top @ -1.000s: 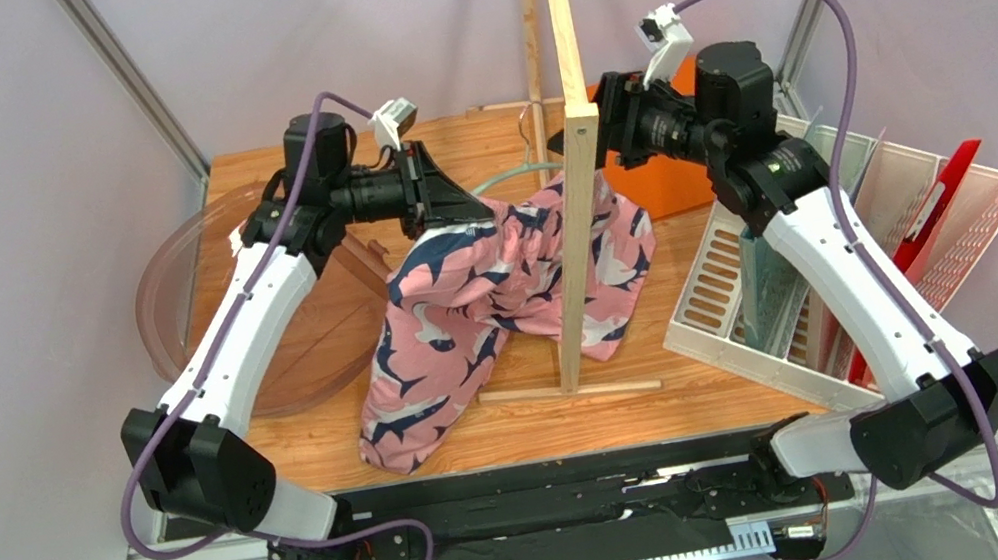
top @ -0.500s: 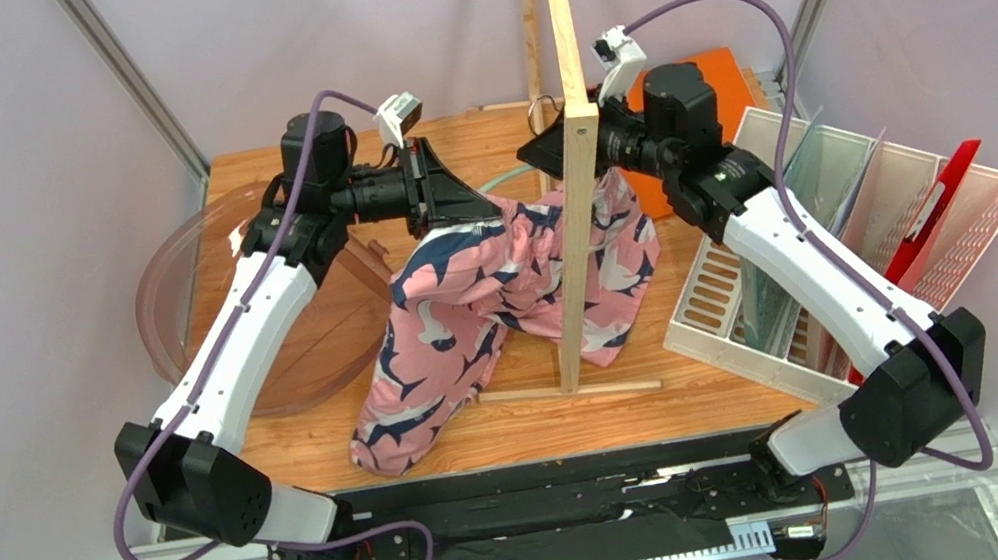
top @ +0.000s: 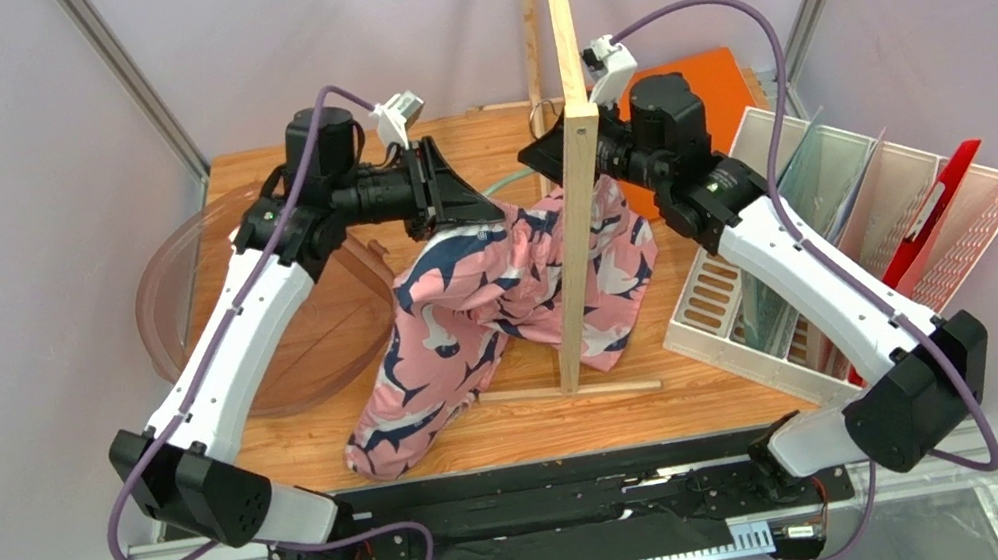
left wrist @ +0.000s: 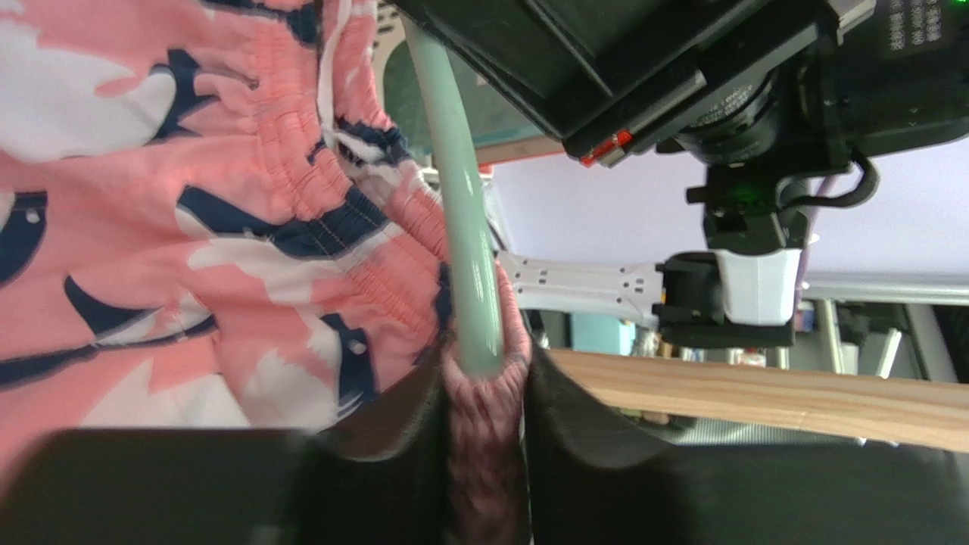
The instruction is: Remove the shorts from the hanger
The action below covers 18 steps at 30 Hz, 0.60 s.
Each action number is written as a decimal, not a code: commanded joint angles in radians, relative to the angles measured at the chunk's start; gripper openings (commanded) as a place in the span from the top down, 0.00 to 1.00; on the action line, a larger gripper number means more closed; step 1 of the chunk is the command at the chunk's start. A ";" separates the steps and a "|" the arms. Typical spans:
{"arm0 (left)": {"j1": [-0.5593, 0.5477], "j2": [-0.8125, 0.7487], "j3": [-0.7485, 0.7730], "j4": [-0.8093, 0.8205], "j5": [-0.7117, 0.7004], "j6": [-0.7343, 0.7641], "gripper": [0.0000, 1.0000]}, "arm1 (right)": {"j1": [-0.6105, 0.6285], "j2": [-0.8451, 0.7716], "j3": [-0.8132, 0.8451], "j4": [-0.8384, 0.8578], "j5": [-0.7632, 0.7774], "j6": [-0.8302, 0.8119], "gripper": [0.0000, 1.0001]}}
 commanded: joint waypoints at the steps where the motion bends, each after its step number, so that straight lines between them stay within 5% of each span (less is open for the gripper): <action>1: -0.003 -0.063 0.188 -0.307 -0.166 0.288 0.43 | -0.014 -0.055 0.088 -0.104 0.153 -0.081 1.00; 5: -0.005 -0.110 0.207 -0.370 -0.301 0.376 0.29 | -0.014 -0.080 0.108 -0.161 0.146 -0.075 1.00; 11: -0.017 -0.176 0.147 -0.278 -0.358 0.370 0.30 | -0.006 -0.129 0.085 -0.196 0.156 -0.055 1.00; 18: -0.092 -0.064 0.274 -0.307 -0.414 0.394 0.31 | -0.005 -0.119 0.104 -0.227 0.143 -0.058 1.00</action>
